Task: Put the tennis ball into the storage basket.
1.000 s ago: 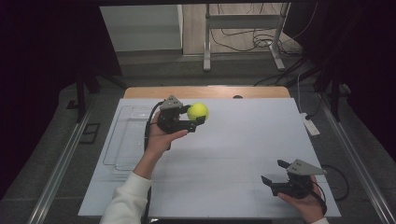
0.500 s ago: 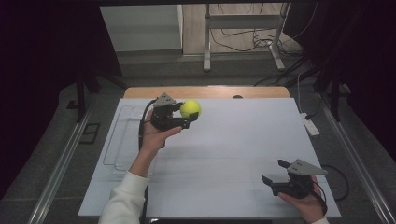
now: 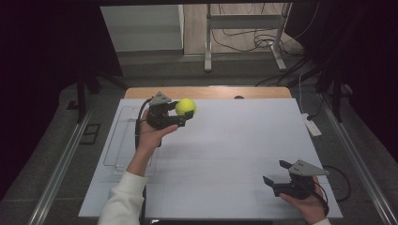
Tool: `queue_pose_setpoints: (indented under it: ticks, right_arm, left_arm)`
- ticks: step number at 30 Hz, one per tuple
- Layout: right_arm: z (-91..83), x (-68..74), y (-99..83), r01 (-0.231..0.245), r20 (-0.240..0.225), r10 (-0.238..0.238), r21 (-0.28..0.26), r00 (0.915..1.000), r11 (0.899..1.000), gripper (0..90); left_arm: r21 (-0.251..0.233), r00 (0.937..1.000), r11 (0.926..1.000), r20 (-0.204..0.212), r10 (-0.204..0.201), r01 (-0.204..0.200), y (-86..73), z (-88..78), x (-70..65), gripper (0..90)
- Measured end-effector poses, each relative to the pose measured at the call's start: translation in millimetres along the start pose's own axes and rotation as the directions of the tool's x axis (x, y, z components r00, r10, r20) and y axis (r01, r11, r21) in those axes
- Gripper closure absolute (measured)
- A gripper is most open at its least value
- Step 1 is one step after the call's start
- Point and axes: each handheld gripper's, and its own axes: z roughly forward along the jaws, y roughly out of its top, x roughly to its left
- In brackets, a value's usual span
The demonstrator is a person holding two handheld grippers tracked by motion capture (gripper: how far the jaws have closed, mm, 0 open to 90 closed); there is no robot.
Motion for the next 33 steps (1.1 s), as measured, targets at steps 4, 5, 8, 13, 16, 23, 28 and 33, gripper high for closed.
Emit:
queue_pose_setpoints:
  ticks: [4, 5, 8, 13, 16, 23, 28, 33]
  right_arm:
    - [-0.4, -0.3, -0.1, -0.002, 0.002, 0.002, 0.000, 1.0000, 1.000, 11.9]
    - [-0.4, -0.4, -0.1, -0.002, 0.002, 0.002, -0.001, 1.0000, 1.000, 11.9]
    - [-0.2, -0.2, 0.0, -0.001, 0.000, 0.001, 0.000, 1.0000, 1.000, 11.9]
    - [-0.2, -0.1, 0.1, -0.002, 0.001, 0.002, -0.001, 1.0000, 1.000, 12.0]
    - [-0.1, 0.2, 0.2, -0.002, 0.001, 0.002, 0.000, 1.0000, 1.000, 12.1]
    - [-0.6, 0.0, 0.2, -0.001, 0.001, 0.001, -0.002, 1.0000, 1.000, 12.2]
    - [-0.8, -0.3, -0.1, -0.002, 0.002, 0.002, -0.002, 1.0000, 1.000, 12.2]
    - [-0.3, -0.2, -0.2, -0.002, 0.002, 0.002, -0.001, 1.0000, 1.000, 12.3]
  left_arm:
    - [-0.008, 0.9999, 0.9999, -0.010, -0.011, 0.011, 0.1, -3.3, 4.9, 27.0]
    - [-0.010, 0.9998, 0.9998, -0.013, -0.016, 0.015, 0.1, -4.4, 6.2, 27.0]
    - [-0.020, 0.9994, 0.9994, -0.022, -0.027, 0.026, 0.1, -7.9, 10.7, 27.0]
    - [-0.032, 0.9985, 0.9990, -0.042, -0.034, 0.033, 0.4, -11.9, 14.6, 27.1]
    - [-0.033, 0.9982, 0.9987, -0.045, -0.040, 0.039, 0.1, -12.6, 16.1, 27.1]
    - [-0.023, 0.9978, 0.9991, -0.055, -0.037, 0.036, -0.6, -10.1, 17.1, 27.1]
    - [-0.018, 0.9962, 0.9993, -0.080, -0.033, 0.032, -0.9, -12.6, 22.3, 27.1]
    - [-0.028, 0.9936, 0.9985, -0.101, -0.051, 0.048, -1.7, -17.0, 29.6, 27.1]
